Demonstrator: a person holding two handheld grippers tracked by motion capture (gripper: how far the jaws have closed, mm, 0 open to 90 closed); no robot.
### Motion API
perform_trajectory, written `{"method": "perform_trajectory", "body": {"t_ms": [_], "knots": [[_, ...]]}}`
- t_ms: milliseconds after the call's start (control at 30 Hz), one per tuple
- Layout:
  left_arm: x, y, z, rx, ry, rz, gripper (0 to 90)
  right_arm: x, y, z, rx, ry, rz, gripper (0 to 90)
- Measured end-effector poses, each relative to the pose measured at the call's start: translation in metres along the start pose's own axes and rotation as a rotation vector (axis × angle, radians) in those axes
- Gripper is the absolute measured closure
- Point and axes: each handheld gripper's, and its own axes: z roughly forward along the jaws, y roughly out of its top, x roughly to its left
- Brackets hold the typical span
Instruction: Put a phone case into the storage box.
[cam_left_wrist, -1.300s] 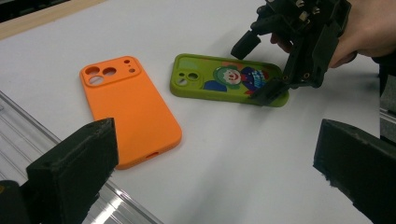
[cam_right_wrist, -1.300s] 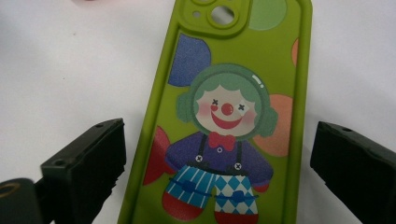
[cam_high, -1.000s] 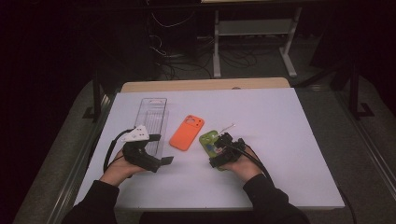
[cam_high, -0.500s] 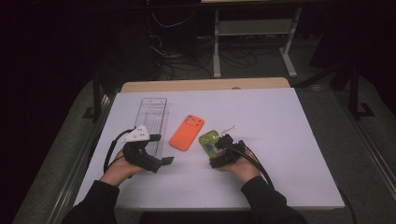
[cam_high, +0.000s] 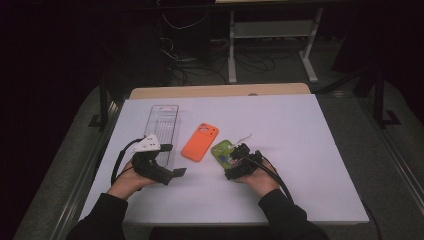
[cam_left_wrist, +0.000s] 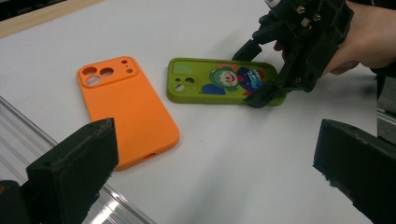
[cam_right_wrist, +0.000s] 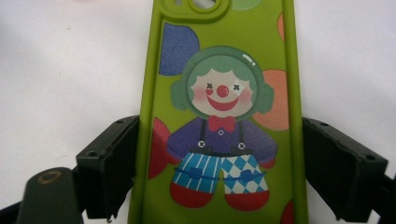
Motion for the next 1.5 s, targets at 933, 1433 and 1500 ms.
{"method": "perform_trajectory", "body": {"t_ms": [933,1433,1500], "knots": [[0.003,0.017,0.002,0.0,-0.021,0.031,0.0,-0.061,0.006,-0.053,-0.014,0.108,-0.194,15.3],[-0.011,0.048,0.029,0.038,-0.124,0.161,0.0,-0.072,0.015,-0.07,-0.04,0.281,-0.454,15.3],[-0.014,0.052,0.036,0.07,-0.138,0.19,0.0,-0.068,0.019,-0.07,-0.055,0.318,-0.495,15.2]]}}
